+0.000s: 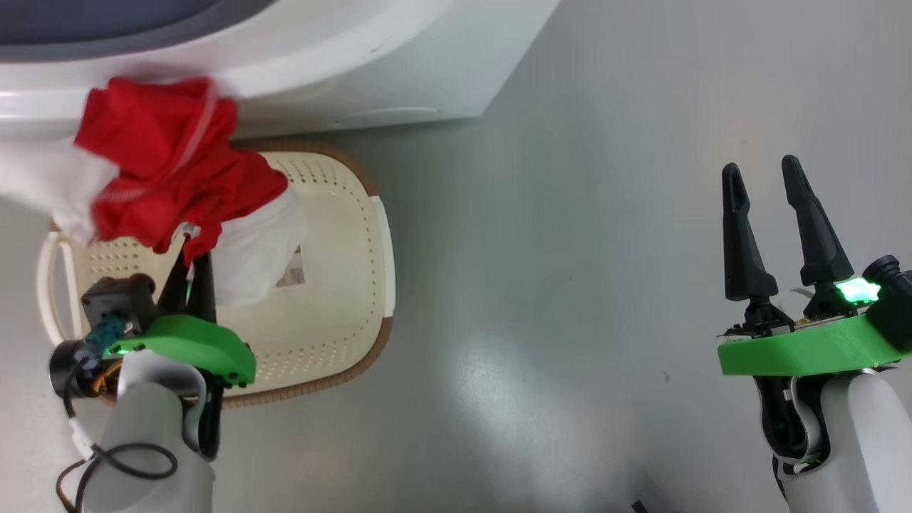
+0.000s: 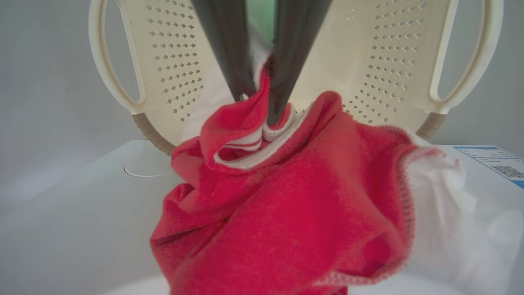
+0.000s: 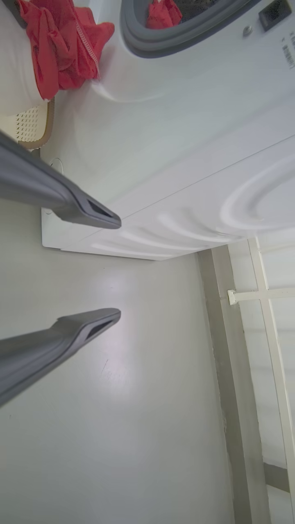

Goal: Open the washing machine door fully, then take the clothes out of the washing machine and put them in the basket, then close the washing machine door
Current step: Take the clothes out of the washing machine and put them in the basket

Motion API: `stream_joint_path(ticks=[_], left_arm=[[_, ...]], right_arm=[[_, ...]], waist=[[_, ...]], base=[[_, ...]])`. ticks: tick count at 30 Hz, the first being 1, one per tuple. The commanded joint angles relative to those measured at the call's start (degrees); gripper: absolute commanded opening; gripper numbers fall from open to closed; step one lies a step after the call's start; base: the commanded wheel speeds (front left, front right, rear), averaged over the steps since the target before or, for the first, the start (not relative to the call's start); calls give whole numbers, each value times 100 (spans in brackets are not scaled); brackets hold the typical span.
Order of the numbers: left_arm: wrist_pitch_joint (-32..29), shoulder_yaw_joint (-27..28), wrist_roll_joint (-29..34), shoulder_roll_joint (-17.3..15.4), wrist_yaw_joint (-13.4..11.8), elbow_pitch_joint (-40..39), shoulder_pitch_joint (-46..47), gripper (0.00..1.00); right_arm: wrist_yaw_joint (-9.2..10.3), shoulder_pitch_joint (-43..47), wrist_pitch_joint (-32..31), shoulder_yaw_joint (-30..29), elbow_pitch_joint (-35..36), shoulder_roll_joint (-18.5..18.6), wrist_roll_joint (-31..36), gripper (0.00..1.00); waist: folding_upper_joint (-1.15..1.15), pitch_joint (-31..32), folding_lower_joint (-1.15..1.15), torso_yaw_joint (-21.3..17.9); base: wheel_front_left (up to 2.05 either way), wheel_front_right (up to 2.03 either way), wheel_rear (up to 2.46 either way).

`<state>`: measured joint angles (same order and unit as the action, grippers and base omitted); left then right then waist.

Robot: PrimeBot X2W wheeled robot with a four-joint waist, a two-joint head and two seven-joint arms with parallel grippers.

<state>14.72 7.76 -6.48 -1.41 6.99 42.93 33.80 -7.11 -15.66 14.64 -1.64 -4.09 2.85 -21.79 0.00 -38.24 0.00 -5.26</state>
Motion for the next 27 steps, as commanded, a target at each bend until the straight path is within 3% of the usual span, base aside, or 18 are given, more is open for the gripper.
stream_joint_path(ticks=[1, 19, 27], left_arm=[[28, 179, 84, -185, -29, 36, -2, 0], [28, 121, 178, -397, -13, 2165, 1009, 0], [28, 89, 107, -530, 8, 2469, 1314, 0]], right_arm=[[-37, 24, 36, 94, 151, 3, -77, 100], [-37, -182, 36, 91, 301, 3, -95, 100], [-37, -225, 36, 126, 301, 3, -112, 100]], waist=[[0, -223, 0, -97], [0, -881, 0, -239], [0, -966, 0, -293]], base=[[0, 0, 0], [0, 0, 0], [0, 0, 0]])
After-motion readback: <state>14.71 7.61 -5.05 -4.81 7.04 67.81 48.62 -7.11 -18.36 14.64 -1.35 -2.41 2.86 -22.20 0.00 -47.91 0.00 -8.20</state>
